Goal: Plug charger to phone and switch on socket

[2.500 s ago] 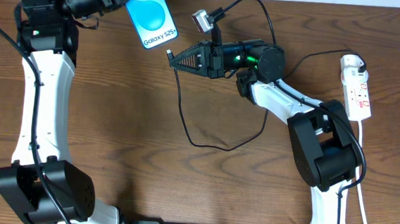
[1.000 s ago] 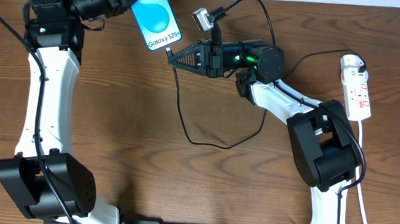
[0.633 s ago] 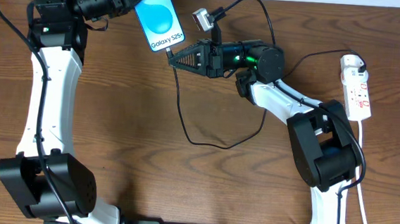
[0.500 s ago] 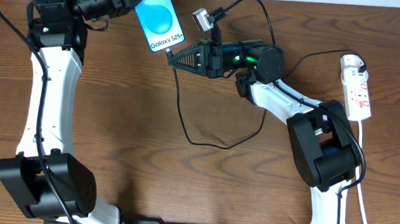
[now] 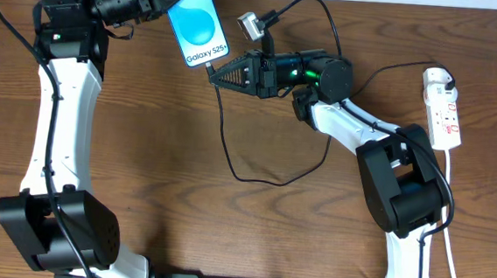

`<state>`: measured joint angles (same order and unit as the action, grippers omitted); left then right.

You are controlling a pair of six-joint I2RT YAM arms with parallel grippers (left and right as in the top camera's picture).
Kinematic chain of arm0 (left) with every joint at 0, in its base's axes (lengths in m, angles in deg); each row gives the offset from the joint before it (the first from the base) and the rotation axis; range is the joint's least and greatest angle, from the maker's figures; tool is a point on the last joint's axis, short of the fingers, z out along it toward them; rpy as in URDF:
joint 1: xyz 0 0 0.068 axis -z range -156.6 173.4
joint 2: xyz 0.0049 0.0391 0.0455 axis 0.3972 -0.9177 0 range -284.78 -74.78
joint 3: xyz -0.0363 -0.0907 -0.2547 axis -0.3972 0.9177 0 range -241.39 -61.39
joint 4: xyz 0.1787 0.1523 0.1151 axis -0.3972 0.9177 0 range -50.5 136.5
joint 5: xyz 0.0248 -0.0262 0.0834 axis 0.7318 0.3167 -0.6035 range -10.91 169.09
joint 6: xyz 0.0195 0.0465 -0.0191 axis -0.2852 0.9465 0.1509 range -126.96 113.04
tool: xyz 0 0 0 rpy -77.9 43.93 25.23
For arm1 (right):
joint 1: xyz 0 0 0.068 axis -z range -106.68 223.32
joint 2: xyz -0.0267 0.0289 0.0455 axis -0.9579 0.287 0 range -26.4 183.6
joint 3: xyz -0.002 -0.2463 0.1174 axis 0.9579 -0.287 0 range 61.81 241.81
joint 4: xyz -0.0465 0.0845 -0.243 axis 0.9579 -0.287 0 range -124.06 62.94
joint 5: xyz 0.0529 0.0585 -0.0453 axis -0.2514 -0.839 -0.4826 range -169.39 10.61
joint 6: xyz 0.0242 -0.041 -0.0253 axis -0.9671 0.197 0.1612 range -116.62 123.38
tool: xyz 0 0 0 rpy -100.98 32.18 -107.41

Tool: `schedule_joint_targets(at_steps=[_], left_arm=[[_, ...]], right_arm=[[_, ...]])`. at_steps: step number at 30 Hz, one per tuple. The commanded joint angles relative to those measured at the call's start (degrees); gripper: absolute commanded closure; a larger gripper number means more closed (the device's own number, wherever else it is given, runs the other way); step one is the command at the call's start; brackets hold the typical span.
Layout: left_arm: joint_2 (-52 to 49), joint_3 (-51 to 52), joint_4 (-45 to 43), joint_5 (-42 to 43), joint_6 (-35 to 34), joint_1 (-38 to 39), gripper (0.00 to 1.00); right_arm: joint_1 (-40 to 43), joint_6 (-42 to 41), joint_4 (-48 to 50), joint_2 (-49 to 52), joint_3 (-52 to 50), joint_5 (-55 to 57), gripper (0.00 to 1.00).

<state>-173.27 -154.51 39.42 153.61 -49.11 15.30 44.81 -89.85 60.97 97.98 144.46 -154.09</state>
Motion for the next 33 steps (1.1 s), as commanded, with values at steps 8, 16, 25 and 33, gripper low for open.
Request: schedule_joint_targets(at_steps=[8,16,25,33], left_arm=[[0.0,-0.4,-0.2,3.1,1.0,0.1,0.93],[0.0,-0.4,-0.2,3.0,1.2,0.1,0.93],[0.0,-0.4,-0.2,3.0,1.6,0.2,0.93],[0.0,-0.4,-0.2,2.9,1.6,0.2,0.92]], right_arm=[[0.6,1.1,2.2,0.3,0.2,3.2,0.99],[1.5,0.9,2.2,0.3,0.2,3.2,0.99],[1.2,0.5,2.2,0.3,0.2,3.7,0.99],[0.7,0.5,2.2,0.3,0.2,6.4,0.99]])
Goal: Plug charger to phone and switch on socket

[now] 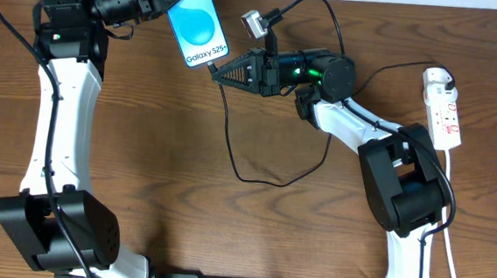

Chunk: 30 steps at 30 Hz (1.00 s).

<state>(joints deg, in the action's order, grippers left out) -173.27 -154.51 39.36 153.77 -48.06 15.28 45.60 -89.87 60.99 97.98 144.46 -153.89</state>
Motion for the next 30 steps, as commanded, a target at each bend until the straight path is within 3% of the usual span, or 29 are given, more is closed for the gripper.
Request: schedule_joint_targets(at_steps=[1,27,29,30], left_arm=[[0.0,-0.4,-0.1,2.7,0.7,0.2,0.92],[0.0,-0.4,0.1,7.1,3.0,0.2,0.93],[0.0,-0.4,0.1,6.7,3.0,0.1,0.93],[0.0,-0.4,0.1,6.3,3.0,0.0,0.93]], right_arm=[[-0.1,0.5,2.2,0.3,0.2,6.7,0.99],[-0.8,0.7,1.1,0.3,0.2,10.9,0.98],[-0.8,0.7,1.1,0.3,0.2,10.3,0.84],[-0.8,0.7,1.1,0.3,0.2,9.9,0.72]])
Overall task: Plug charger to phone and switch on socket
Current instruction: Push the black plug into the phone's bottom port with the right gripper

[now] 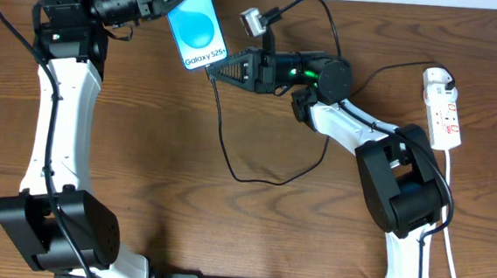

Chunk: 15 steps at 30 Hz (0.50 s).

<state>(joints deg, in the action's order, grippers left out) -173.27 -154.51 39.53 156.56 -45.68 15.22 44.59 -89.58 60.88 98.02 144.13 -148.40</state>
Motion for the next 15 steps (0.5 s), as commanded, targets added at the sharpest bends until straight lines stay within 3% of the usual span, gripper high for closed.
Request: schedule_joint_targets(at_steps=[1,3,6,15], left_arm=[[0.0,-0.4,-0.1,3.3,0.6,0.0,0.93],[0.0,-0.4,-0.1,2.7,0.6,-0.3,0.93],[0.0,-0.4,-0.1,2.6,0.6,-0.9,0.93],[0.0,-0.4,-0.1,2.7,0.3,-3.4,0.93]], right_arm=[[0.3,0.5,1.2,0.3,0.5,3.8,0.55],[0.3,0.5,1.2,0.3,0.5,2.7,0.27],[0.7,0.5,1.2,0.3,0.5,1.1,0.09],[3.7,1.2,-0.2,0.3,0.4,-3.6,0.07]])
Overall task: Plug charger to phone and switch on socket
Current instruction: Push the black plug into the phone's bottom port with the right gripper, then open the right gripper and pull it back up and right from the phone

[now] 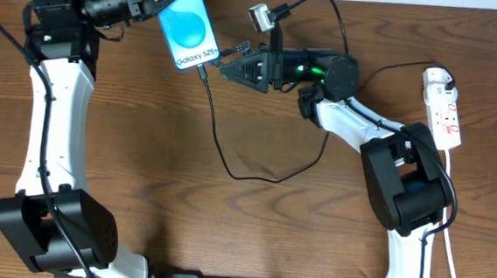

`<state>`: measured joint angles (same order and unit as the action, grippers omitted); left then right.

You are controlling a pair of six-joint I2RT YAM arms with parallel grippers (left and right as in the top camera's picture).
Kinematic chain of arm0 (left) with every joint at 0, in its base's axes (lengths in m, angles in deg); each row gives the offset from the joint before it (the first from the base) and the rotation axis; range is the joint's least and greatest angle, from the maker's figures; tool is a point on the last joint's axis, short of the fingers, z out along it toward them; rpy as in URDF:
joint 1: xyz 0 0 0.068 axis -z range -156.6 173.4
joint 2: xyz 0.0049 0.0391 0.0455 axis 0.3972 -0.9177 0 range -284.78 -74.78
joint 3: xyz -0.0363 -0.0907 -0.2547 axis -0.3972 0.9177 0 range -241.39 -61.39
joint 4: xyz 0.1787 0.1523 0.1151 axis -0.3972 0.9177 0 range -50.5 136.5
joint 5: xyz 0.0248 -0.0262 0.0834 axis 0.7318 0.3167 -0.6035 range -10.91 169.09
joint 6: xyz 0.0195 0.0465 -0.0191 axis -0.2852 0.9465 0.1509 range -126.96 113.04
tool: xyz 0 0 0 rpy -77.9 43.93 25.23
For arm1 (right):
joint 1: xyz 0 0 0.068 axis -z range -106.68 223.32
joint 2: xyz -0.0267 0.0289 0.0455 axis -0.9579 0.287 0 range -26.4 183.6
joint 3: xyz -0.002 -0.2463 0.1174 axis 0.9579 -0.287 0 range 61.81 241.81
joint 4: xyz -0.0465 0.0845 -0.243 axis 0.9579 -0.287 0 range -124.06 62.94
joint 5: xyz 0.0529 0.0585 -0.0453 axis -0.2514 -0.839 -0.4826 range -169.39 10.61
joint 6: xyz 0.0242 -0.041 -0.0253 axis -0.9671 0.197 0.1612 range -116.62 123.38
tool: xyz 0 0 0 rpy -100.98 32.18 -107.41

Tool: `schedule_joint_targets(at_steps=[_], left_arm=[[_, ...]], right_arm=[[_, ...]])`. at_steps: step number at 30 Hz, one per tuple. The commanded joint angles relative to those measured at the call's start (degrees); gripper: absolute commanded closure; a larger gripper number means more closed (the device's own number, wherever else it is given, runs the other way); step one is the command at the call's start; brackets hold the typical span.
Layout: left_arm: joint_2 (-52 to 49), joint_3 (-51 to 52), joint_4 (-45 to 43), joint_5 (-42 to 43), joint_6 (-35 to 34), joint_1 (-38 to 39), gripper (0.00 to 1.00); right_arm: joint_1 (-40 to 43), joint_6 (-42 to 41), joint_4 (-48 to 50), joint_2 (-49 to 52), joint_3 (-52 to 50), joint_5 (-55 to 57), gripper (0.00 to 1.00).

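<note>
My left gripper is shut on the upper end of a phone (pixel 186 31) with a blue screen reading Galaxy S25+, held tilted at the far left. The black charger cable (pixel 221 155) ends in a plug (pixel 202 68) sitting at the phone's lower edge. Just right of the plug, my right gripper (pixel 228 59) has its jaws spread and holds nothing. The white socket strip (pixel 443 109) lies at the far right with the charger's adapter (pixel 437 79) in it. Its switch is too small to read.
The cable loops down over the brown table (pixel 182 204) and back up behind the right arm towards the strip. A white lead (pixel 451 258) runs from the strip down the right edge. A small silver camera (pixel 259 17) sticks up above the right wrist.
The phone has shifted a little left and up with my left gripper. My right gripper has opened and let go of the plug, which stays at the phone's lower edge.
At first my right gripper was shut on the plug just below the phone's lower edge, the phone held in my left gripper. Over the following moments the plug stayed pressed at that edge. Now the right jaws are apart and the plug hangs from the phone.
</note>
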<state>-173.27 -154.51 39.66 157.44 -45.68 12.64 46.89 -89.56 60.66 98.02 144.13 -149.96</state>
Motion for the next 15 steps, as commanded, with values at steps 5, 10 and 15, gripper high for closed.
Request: schedule_joint_targets(at_steps=[5,10,15], left_arm=[[0.0,-0.4,-0.2,1.8,0.1,-1.1,0.92],[0.0,-0.4,-0.2,1.8,0.1,-1.1,0.93],[0.0,-0.4,-0.2,1.8,0.1,-1.1,0.93]], right_arm=[[3.4,10.1,-15.8,0.3,0.4,-5.4,0.01],[4.2,25.7,-40.4,0.3,0.4,-3.9,0.01],[4.7,38.5,-61.8,0.3,0.4,1.4,0.01]])
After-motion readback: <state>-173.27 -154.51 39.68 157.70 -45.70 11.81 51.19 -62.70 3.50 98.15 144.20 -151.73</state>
